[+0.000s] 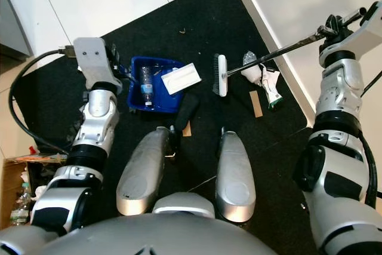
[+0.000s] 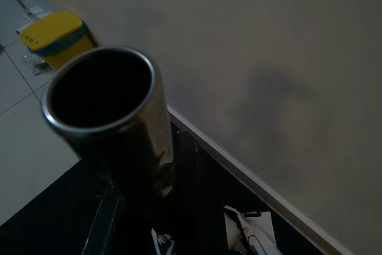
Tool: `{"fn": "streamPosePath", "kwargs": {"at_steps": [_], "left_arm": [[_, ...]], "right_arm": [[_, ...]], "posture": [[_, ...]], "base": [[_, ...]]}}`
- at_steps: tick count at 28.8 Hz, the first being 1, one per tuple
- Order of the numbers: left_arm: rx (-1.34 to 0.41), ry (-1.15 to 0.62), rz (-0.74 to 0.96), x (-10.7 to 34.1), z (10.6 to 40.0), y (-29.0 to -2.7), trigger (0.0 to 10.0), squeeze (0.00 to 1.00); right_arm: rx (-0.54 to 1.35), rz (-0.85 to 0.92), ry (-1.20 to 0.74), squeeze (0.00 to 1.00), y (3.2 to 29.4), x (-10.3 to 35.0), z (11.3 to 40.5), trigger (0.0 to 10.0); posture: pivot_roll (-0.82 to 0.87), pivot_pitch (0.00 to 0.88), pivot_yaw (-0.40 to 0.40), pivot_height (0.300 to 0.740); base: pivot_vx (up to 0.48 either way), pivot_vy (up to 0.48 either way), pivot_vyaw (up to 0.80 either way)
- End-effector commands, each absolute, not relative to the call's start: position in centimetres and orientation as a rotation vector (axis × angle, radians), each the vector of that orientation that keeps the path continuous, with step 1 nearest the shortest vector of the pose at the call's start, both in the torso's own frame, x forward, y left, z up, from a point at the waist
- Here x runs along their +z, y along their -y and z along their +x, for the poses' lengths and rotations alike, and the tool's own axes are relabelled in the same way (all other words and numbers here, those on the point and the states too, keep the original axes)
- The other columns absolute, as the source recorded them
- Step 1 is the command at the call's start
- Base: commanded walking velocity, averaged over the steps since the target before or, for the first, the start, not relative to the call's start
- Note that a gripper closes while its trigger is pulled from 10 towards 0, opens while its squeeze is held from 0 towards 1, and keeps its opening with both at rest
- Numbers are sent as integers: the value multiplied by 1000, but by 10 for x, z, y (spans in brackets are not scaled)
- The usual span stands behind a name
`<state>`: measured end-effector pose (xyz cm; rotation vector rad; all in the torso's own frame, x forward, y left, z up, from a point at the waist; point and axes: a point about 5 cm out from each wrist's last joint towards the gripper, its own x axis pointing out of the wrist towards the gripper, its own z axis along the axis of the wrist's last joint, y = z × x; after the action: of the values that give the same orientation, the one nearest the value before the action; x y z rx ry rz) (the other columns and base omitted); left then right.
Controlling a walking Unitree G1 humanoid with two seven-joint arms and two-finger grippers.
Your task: Sweep floor
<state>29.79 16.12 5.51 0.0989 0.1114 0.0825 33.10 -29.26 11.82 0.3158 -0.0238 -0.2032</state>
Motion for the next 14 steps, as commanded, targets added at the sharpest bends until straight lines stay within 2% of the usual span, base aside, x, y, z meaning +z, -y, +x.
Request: {"fn": "streamPosePath", "kwargs": {"at_steps": [1, 2, 3, 4, 7, 8, 9, 10, 12, 14], "left_arm": [[40, -259, 85, 25, 282, -152, 10000, 0], [40, -258, 85, 25, 282, -152, 10000, 0], [40, -258, 85, 25, 282, -152, 10000, 0], [41, -256, 86, 26, 281, -153, 10000, 0], [41, -256, 86, 26, 281, -153, 10000, 0], [44, -256, 90, 26, 281, -155, 10000, 0], [44, -256, 90, 26, 281, -155, 10000, 0], [45, -255, 93, 26, 280, -156, 10000, 0], [45, -255, 93, 26, 280, -156, 10000, 0], [46, -253, 94, 26, 280, -156, 10000, 0]], "right_arm": [[-195, 403, -73, 0, 281, 88, 323, 10000], [-191, 525, -72, 0, 269, 77, 322, 10000], [-191, 525, -72, 0, 269, 77, 322, 10000], [-189, 642, -67, 0, 258, 68, 322, 10000], [-189, 642, -67, 0, 258, 68, 322, 10000], [-177, 775, -64, 0, 244, 61, 323, 10000], [-177, 775, -64, 0, 244, 61, 323, 10000], [-155, 855, -75, 0, 229, 56, 325, 10000], [-155, 855, -75, 0, 229, 56, 325, 10000], [-114, 932, -104, 0, 205, 50, 328, 10000]], "posture": [[108, 292, 20, 740], [108, 292, 20, 740], [108, 292, 20, 740], [129, 294, 25, 740], [129, 294, 25, 740], [132, 293, 26, 740], [132, 293, 26, 740], [135, 290, 25, 740], [135, 290, 25, 740], [136, 285, 22, 740]], "base": [[0, 0, 0], [0, 0, 0], [0, 0, 0], [0, 0, 0], [0, 0, 0], [0, 0, 0], [0, 0, 0], [0, 0, 0], [0, 0, 0], [0, 0, 0]]}}
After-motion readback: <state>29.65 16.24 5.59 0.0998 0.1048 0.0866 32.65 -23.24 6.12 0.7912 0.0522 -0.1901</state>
